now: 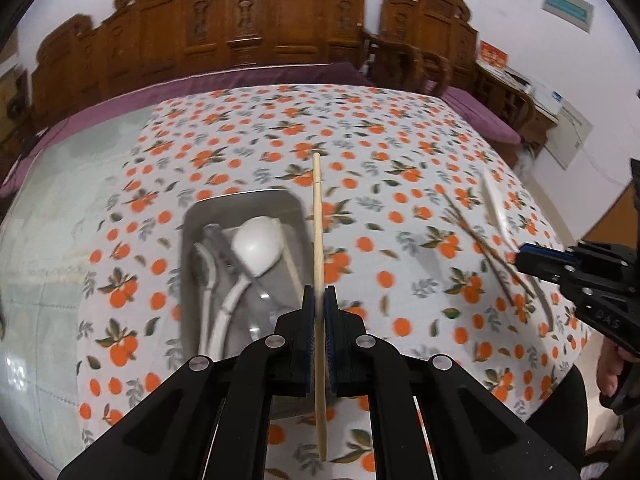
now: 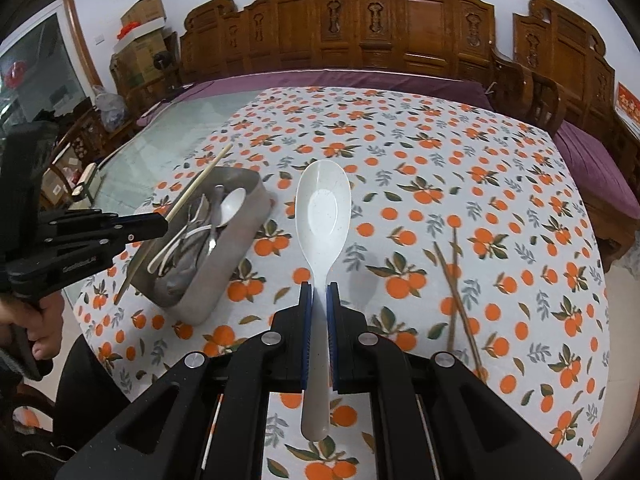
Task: Organize utensils
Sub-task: 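Lower the chopstick into the grey tray and open the left tool, then lower the white spoon into the grey tray and open the right tool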
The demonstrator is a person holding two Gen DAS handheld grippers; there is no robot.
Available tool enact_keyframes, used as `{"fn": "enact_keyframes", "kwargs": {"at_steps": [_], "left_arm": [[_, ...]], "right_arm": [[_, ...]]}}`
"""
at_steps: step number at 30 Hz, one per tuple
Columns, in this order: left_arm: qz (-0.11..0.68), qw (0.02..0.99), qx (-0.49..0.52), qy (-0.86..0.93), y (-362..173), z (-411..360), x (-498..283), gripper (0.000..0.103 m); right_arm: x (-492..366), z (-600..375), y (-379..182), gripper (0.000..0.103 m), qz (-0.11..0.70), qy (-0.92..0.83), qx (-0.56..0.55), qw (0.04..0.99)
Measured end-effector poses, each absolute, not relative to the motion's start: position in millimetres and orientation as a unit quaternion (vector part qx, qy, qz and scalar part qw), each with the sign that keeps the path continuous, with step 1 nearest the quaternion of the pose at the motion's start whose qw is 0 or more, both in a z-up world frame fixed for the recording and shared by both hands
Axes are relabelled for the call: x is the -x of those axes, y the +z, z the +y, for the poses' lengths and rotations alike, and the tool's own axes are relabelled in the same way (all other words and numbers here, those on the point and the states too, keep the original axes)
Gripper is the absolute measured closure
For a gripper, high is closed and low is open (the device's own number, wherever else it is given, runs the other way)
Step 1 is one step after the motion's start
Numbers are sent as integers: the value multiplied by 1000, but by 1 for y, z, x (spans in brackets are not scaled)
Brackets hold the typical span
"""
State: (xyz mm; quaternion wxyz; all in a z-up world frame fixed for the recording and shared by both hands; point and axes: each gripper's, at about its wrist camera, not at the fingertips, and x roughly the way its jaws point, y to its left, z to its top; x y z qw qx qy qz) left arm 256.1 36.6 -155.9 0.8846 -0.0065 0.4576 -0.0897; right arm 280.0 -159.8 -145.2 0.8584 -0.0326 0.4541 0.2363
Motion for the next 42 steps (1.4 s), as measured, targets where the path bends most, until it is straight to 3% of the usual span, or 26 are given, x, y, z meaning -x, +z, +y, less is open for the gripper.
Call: {"fn": "enact_keyframes", "kwargs": {"at_steps": [12, 30, 37, 42], "left_arm": [[459, 886, 31, -61, -171, 81, -272, 99], [501, 862, 43, -53, -216, 87, -293, 98], [490, 869, 41, -44, -203, 96, -285, 82], [474, 879, 35, -34, -185, 109, -271, 79]], "right_arm": [[-289, -133, -147, 94, 456, 258, 40, 851], [-303, -112, -156, 94, 468, 272, 46, 840], [-304, -98, -157, 94, 467, 282, 49, 836], [-309, -78, -160, 94, 470, 294, 47, 831]]}}
